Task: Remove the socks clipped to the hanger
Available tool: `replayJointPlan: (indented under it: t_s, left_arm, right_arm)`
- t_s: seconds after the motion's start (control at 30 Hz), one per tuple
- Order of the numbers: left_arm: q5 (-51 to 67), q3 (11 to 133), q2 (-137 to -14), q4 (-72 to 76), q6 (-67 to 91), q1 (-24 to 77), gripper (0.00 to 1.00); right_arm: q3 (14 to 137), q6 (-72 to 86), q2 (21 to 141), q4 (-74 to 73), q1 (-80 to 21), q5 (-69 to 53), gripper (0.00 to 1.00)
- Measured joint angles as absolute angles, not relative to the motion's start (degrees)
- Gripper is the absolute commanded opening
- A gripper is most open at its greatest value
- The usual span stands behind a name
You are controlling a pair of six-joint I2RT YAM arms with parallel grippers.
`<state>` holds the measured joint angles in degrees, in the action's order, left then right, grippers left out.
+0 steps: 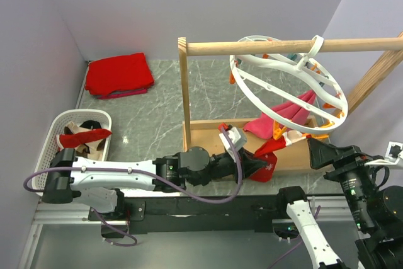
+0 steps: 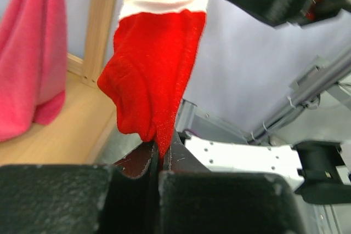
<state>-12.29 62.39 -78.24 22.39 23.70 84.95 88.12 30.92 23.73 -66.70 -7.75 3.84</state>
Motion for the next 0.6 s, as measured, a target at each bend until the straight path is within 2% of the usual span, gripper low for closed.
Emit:
replayJointPlan:
  t_s: [0.27, 0.43, 0.6]
  left_arm:
    - [-15.31, 64.71, -81.32, 20.05, 23.49, 90.67, 0.01]
    - [-27.55, 66.83, -85.34, 19.79, 22.04, 96.27, 0.01]
    - [-45.28, 75.44, -94.63, 19.86, 15.49, 102.10, 0.01]
  right_arm:
    - [86.56, 32.14, 22.52, -63.70, -7.75, 5.17, 0.77]
    - [86.56, 31.86, 21.61, -63.88, -7.75, 6.33, 0.76]
    - [86.94, 30.39, 21.61, -65.91, -7.75, 7.70, 0.76]
